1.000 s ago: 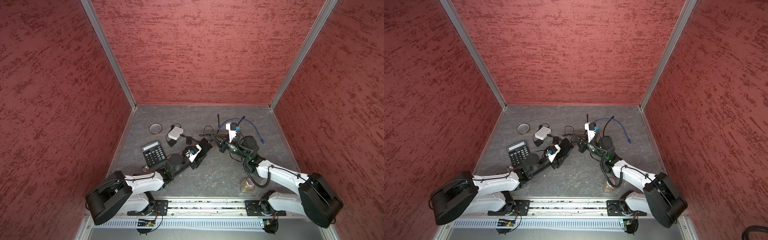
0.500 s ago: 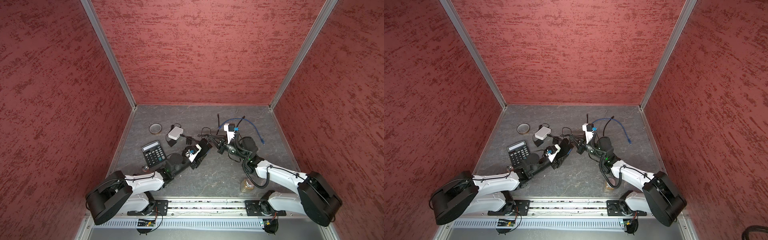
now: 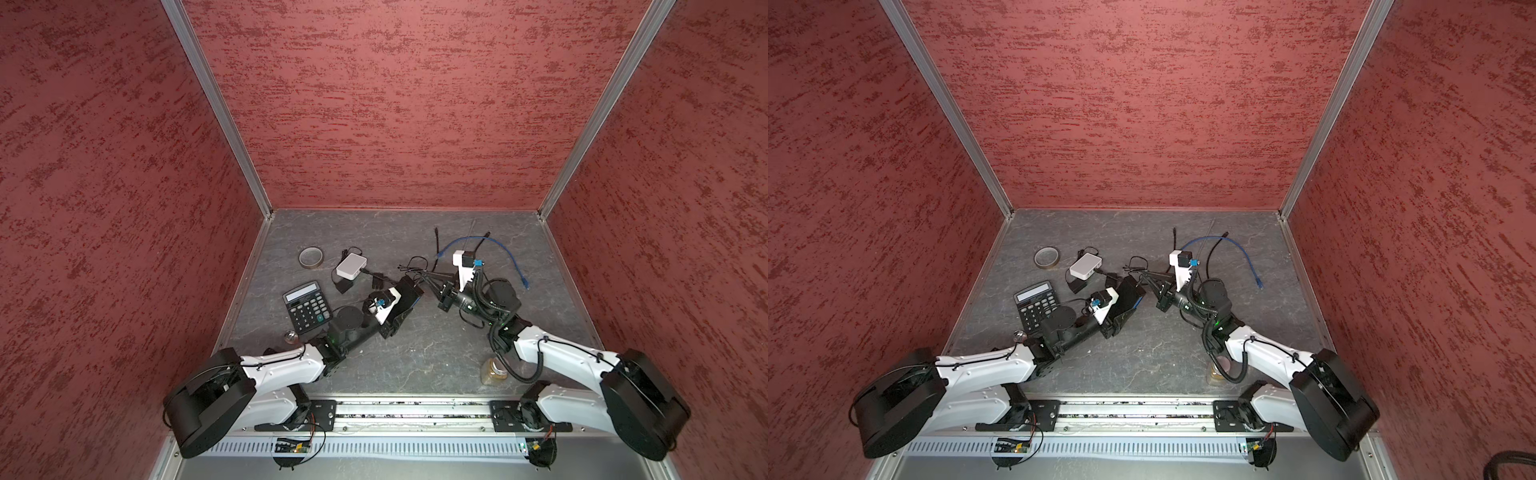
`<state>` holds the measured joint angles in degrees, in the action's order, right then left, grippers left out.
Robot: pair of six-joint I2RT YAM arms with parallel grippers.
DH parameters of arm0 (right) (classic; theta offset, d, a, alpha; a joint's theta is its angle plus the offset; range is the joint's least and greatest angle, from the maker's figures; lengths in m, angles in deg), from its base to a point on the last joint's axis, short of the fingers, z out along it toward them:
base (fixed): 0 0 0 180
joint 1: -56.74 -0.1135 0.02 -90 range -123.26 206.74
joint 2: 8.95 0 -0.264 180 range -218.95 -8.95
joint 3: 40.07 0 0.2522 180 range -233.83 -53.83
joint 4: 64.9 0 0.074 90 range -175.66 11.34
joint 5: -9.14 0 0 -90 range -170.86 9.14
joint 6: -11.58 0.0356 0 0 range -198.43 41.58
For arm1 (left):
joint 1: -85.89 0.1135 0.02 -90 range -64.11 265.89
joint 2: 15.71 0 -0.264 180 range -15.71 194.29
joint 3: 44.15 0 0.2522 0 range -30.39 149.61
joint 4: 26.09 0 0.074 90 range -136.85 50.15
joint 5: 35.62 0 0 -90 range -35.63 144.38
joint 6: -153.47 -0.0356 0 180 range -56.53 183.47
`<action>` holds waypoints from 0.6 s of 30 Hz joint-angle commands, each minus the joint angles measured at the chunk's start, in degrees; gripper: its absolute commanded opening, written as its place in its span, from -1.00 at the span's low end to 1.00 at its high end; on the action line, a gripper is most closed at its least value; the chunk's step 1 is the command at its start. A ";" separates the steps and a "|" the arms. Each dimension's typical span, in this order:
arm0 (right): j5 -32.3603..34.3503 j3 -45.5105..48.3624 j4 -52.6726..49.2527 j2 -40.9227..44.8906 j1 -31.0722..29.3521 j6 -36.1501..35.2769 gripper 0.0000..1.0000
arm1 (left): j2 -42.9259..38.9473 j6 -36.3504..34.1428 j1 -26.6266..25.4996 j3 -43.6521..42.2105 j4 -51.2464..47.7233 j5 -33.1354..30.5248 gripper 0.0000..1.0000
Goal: Insert the plug into the switch port
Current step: 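Push the barrel plug down into the box port with the right gripper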
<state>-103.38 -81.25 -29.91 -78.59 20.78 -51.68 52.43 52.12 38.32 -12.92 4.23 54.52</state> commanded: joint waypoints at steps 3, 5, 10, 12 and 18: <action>-3.46 1.19 -3.59 0.36 -1.69 0.16 -0.98 | -1.87 0.83 0.37 2.81 7.43 0.38 -0.39; -3.48 0.58 -5.51 0.30 -2.33 -0.25 -0.98 | -1.78 0.59 0.33 3.13 7.43 1.01 -0.39; -4.01 -0.73 -8.17 -0.26 -3.40 -0.46 -0.99 | -2.03 0.06 0.37 3.62 7.96 1.86 -0.40; -4.02 -1.13 -9.00 -0.64 -3.69 -0.25 -0.99 | -2.30 0.07 0.37 3.53 8.85 2.05 -0.41; -2.06 -0.44 -9.83 -0.90 -4.18 1.35 -1.00 | -3.24 -0.24 0.42 2.74 12.92 1.93 -0.44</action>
<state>-103.03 -82.40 -32.09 -78.27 18.46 -51.70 52.23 52.16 38.43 -12.92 3.86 55.59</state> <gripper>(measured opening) 0.040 0.688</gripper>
